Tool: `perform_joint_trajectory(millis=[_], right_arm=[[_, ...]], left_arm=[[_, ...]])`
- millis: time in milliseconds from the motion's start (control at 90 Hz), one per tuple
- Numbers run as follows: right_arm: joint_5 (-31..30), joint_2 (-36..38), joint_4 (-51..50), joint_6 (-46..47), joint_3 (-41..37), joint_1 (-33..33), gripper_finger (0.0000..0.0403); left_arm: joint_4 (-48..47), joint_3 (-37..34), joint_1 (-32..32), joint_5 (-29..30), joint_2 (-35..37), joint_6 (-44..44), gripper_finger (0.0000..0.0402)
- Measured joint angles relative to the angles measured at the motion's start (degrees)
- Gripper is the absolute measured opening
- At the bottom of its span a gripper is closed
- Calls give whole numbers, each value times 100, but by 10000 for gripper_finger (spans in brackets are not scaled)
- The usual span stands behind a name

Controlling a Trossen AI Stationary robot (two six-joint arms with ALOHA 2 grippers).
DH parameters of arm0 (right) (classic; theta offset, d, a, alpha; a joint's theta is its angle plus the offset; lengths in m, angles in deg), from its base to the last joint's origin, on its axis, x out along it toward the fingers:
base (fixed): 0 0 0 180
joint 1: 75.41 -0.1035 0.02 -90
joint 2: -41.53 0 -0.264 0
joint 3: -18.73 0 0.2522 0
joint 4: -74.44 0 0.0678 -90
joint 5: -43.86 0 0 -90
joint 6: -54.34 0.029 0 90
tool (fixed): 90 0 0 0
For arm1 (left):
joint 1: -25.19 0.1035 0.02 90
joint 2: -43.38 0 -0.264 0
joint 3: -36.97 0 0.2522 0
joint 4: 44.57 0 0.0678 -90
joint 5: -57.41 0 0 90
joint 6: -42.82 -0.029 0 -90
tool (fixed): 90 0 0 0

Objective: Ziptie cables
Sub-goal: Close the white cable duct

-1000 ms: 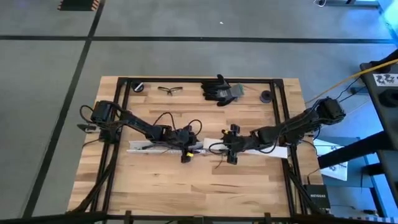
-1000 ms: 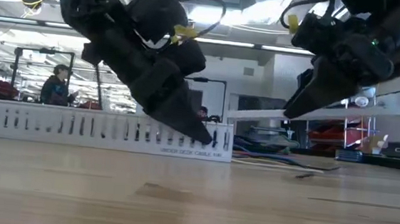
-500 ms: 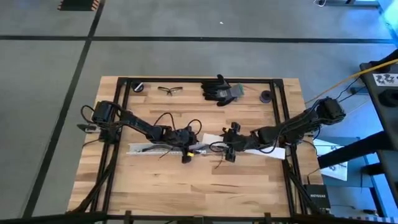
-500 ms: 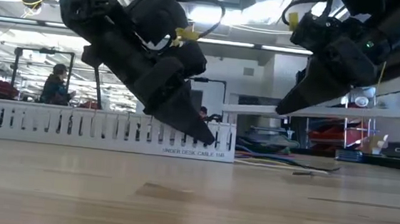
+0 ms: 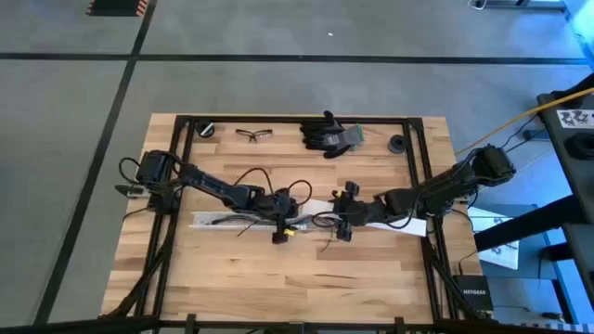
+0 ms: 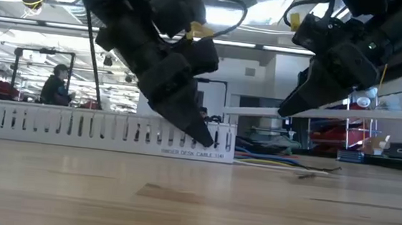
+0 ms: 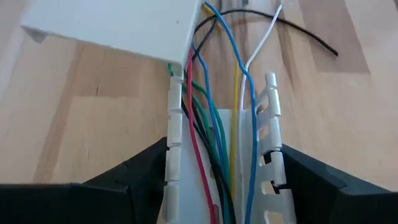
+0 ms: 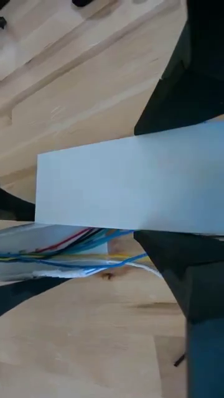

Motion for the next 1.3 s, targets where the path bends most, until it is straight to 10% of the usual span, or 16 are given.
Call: perform_joint_trajectory(millis=[500,867,1300], right_arm=[[0,0,4,-11,2,0,218],[13,0,2,-59,2,2,218],[15,0,2,-90,2,2,218]], left_arm=[[146,13,2,13,28,166,240],[7,24,-24,19,39,70,371],[423,26,-31,55,41,462,381]])
